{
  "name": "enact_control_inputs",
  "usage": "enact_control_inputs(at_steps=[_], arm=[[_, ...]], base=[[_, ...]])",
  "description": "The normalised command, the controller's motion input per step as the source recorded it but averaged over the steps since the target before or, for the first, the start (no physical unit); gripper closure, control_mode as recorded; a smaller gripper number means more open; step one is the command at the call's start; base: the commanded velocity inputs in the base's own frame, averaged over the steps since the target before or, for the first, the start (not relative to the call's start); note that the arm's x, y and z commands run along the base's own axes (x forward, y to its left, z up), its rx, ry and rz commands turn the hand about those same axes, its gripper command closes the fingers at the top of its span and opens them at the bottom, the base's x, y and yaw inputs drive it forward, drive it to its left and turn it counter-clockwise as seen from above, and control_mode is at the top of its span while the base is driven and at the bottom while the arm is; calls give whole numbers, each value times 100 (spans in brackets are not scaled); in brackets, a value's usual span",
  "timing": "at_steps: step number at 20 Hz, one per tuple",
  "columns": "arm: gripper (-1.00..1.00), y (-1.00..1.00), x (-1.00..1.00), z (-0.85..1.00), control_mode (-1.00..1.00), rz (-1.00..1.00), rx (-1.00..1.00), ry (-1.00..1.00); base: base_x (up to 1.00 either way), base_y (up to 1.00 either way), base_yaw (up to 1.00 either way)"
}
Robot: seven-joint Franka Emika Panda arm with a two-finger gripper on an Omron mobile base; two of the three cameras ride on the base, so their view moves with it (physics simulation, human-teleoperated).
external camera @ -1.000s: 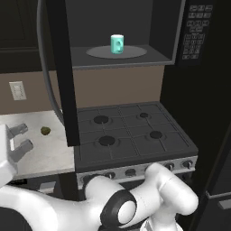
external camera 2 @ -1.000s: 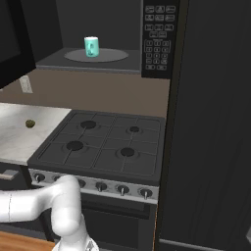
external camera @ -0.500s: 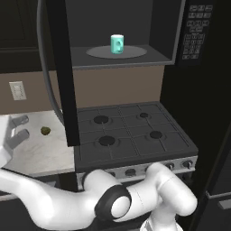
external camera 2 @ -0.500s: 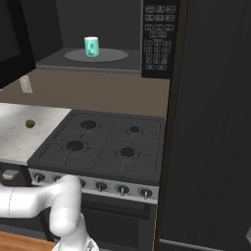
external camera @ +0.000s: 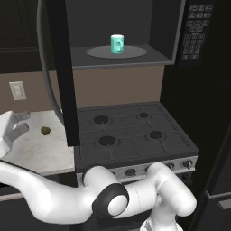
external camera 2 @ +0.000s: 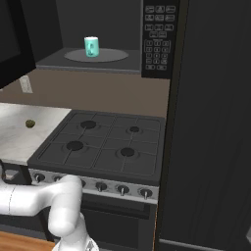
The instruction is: Pick the mug from the counter and place it inside the microwave. Then close the microwave.
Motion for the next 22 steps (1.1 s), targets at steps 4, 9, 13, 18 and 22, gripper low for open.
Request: enact_control_inputs(at_steps=[4,9,13,18,22], arm=[[-100,0,20,16,-100,0,-5,12],[-100,0,22,10,-100,0,-6,9],[-100,0,16,3,-100,0,-2,1],[-100,0,8,7,-100,0,0,0],[-100,-1,0,7,-100,0,0,0]], base=[[0,0,0],[0,0,0],[0,0,0],[0,0,0],[0,0,0]])
